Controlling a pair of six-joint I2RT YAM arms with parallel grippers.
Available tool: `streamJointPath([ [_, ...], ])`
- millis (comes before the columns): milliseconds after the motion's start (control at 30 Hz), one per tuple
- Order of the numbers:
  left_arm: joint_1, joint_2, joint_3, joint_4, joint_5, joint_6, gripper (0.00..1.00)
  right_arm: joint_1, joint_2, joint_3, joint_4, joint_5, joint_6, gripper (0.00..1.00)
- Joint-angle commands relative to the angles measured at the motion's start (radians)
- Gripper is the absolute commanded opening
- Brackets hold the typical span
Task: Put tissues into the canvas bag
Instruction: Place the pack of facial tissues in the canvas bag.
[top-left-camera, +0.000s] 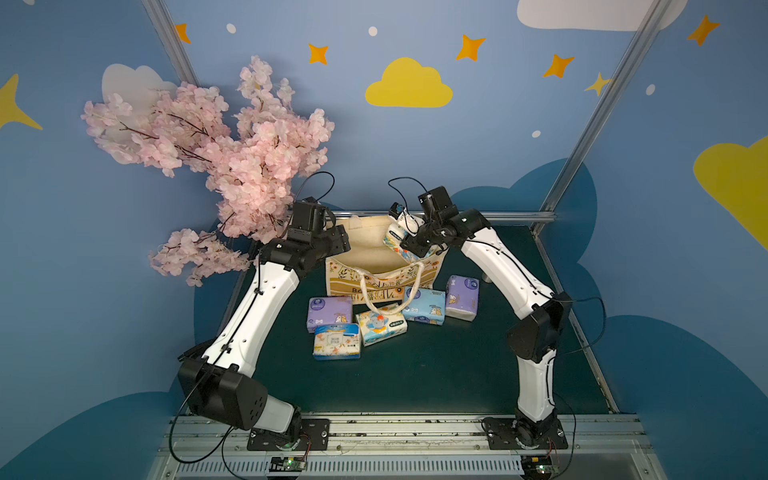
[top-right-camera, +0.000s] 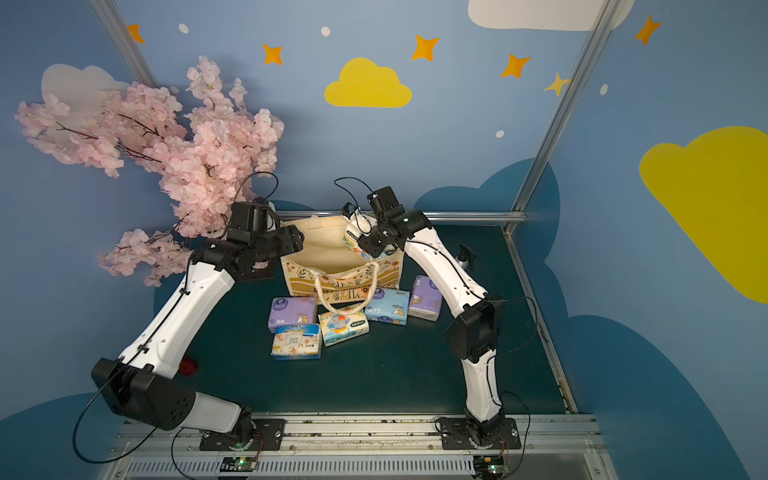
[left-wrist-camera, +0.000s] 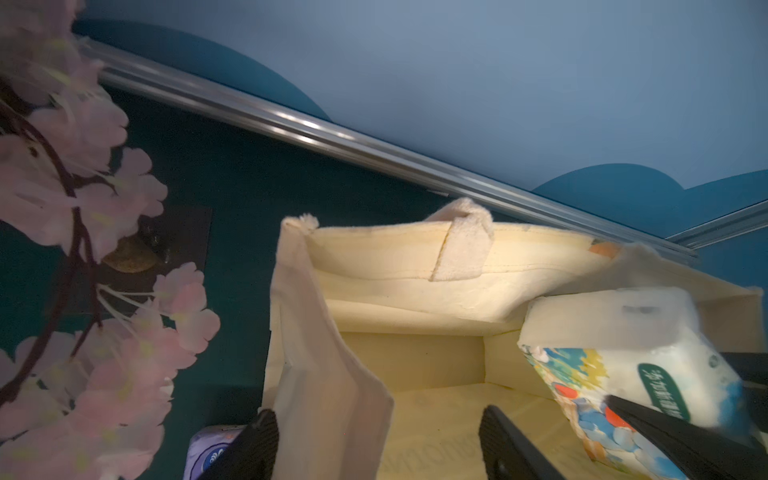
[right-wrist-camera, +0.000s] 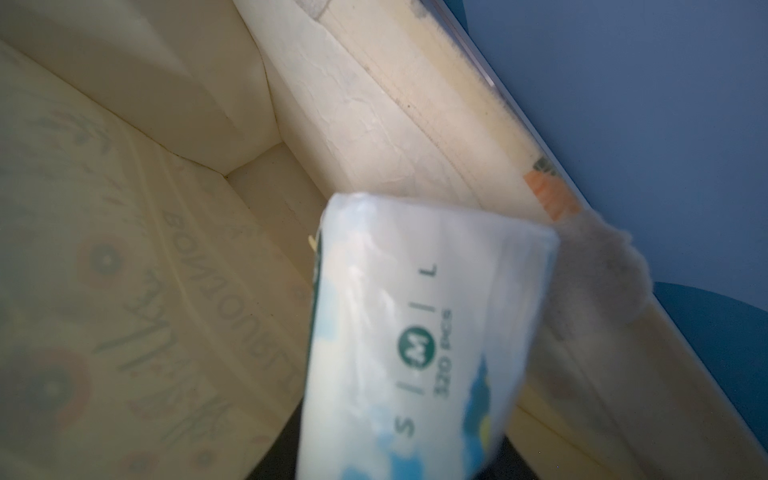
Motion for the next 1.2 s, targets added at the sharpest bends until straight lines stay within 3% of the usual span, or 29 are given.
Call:
streamJointPath([
  [0, 0.003, -0.003, 0.011, -0.036, -0.020, 0.030, 0.72, 0.005, 0.000, 0.011, -0.021, 0.083, -0.021, 0.41],
  [200, 0.016, 0.038, 0.023, -0.030, -0.017, 0.033, 0.65, 0.016, 0.008, 0.010, -0.043, 0.153, -0.089, 0.43],
  [500, 0.029, 0.066, 0.025, 0.030, 0.040, 0.049, 0.30, 0.041, 0.013, -0.032, -0.053, 0.159, -0.144, 0.48],
  [633, 0.034, 0.078, 0.043, 0.028, 0.039, 0.038, 0.05, 0.051, 0.036, -0.026, -0.059, 0.179, -0.152, 0.54],
  [767, 0.035, 0.033, 0.007, 0.095, 0.064, 0.022, 0.04, 0.044, 0.039, -0.013, -0.062, 0.216, -0.141, 0.69],
  [1033, 0.037, 0.013, -0.024, 0.143, 0.075, 0.000, 0.04, 0.034, 0.062, 0.015, -0.089, 0.276, -0.121, 0.72],
  [1167, 0.048, 0.011, -0.044, 0.166, 0.104, -0.034, 0.04, 0.037, 0.074, 0.045, -0.106, 0.319, -0.124, 0.79],
])
